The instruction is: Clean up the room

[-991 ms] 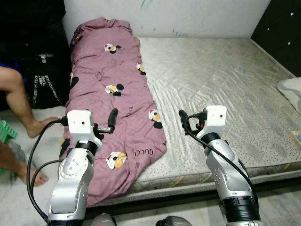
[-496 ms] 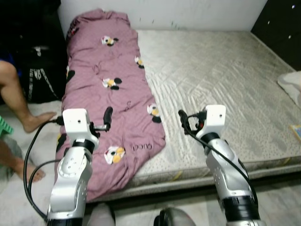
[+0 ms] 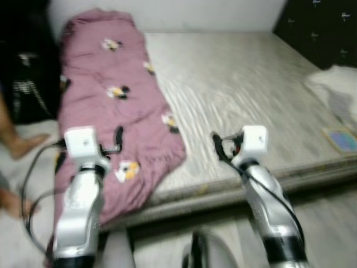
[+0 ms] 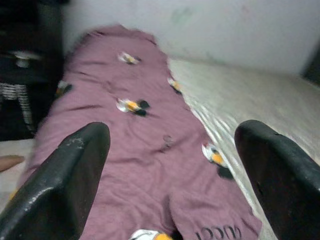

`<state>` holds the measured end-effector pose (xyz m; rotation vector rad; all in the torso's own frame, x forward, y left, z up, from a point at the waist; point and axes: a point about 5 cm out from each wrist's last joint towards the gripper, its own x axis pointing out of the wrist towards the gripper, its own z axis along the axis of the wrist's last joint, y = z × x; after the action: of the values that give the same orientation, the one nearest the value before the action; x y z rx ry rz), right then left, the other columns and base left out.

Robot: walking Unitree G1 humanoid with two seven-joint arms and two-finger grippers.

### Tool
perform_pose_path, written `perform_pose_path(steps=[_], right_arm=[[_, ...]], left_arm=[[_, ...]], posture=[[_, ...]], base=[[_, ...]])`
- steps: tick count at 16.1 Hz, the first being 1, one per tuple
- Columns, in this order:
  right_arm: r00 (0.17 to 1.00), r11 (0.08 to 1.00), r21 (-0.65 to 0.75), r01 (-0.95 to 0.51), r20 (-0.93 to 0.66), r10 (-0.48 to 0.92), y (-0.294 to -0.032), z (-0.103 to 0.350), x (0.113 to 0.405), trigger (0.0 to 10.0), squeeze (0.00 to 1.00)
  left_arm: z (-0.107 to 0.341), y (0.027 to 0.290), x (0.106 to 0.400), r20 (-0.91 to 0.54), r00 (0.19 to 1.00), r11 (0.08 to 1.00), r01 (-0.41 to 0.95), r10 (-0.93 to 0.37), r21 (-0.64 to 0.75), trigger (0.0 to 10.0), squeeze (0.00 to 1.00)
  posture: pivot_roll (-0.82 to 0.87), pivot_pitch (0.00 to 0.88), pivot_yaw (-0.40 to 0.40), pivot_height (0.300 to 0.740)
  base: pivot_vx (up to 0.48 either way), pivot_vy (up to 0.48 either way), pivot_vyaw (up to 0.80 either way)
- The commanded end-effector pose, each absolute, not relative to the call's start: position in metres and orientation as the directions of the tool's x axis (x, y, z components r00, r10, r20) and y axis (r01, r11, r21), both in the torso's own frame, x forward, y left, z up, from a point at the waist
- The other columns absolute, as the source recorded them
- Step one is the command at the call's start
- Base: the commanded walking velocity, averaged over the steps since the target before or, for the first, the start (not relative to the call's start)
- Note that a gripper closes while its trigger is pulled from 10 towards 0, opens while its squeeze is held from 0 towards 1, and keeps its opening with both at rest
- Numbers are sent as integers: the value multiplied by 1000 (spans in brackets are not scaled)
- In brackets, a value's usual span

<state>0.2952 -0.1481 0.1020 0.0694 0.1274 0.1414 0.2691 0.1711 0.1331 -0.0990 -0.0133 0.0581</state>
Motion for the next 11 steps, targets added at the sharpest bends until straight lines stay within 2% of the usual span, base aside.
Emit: perform_pose_path(steps=[1, 3, 11], right_arm=[[979, 985, 81, -150, -129, 159, -146, 102, 297, 10000, 0], [978, 985, 80, -154, -130, 164, -145, 102, 297, 10000, 0], [976, 984, 84, -155, -143, 166, -145, 100, 292, 10000, 0]], left_arm=[[122, 175, 266, -41, 995, 990, -96, 92, -100, 10000, 0], [122, 178, 266, -45, 991, 988, -126, 123, -92, 10000, 0], [109, 205, 266, -146, 947, 947, -302, 286, -109, 10000, 0]], posture=[[2, 61, -81, 632], [2, 62, -83, 612], [-1, 75, -85, 612]], base=[[0, 0, 0], [0, 0, 0], [0, 0, 0]])
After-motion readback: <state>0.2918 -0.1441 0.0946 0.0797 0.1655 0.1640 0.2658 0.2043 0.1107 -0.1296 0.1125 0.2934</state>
